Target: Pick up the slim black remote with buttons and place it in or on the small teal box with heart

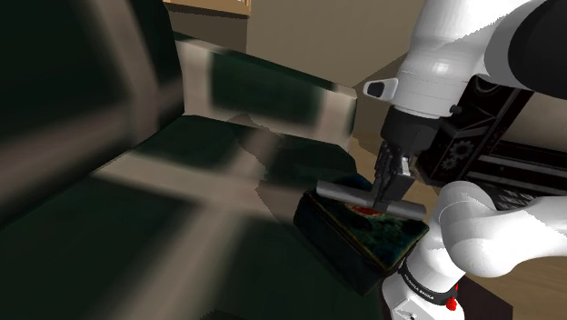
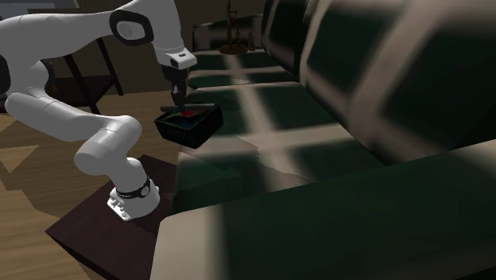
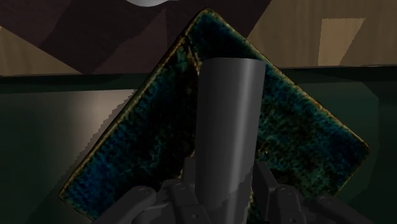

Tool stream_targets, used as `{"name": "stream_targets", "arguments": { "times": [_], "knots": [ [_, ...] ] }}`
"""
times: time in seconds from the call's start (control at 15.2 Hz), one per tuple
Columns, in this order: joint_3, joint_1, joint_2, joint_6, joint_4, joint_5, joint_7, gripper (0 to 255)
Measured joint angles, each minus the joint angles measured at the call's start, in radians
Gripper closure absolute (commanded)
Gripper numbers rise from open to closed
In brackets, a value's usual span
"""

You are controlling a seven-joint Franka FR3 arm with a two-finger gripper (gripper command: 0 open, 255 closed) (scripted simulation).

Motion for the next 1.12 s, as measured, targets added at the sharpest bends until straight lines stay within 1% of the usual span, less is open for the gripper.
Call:
{"name": "stream_targets", "arguments": {
  "times": [0.2,0.26,0.66,0.92,1.12],
  "knots": [
    [0.000,0.000,0.000,0.001,-0.001,0.000,0.000,255],
    [0.000,0.000,0.000,0.001,-0.002,0.000,0.000,0],
    [0.000,0.000,0.000,0.001,-0.002,0.000,0.000,0],
    [-0.030,-0.013,0.045,-0.070,0.112,-0.029,0.002,0],
    [-0.033,-0.015,0.054,-0.090,0.143,-0.032,0.006,0]
  ]
}}
